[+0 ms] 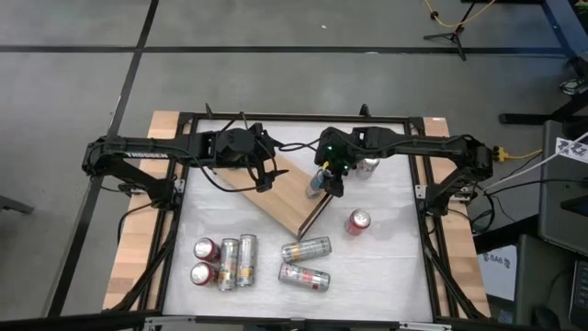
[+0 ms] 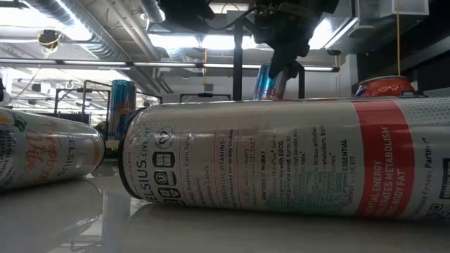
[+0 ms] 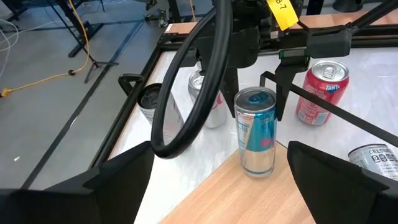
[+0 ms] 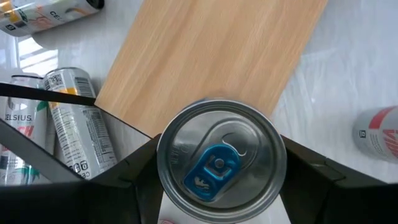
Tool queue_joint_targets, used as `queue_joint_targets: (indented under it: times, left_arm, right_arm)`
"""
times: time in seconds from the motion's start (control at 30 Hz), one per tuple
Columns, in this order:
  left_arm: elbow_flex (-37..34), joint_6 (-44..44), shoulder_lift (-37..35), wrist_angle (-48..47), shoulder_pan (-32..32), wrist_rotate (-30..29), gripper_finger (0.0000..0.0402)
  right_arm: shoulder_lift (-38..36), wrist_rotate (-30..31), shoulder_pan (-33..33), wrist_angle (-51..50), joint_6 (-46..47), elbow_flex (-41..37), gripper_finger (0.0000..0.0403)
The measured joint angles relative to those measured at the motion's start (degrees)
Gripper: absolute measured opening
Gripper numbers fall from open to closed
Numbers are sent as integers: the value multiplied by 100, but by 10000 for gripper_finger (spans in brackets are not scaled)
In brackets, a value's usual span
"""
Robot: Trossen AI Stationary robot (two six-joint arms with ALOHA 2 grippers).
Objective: Place canned beverage on shelf
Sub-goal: Put the blue soda can aligned with the blue soda can on the shelf
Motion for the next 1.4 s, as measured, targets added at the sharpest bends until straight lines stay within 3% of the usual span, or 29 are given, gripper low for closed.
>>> queue_joint_targets:
  times: [1.4]
  left_arm:
    - [0,4,0,0,1,0,362]
  right_arm:
    - [0,-2,0,100,13,-4,241]
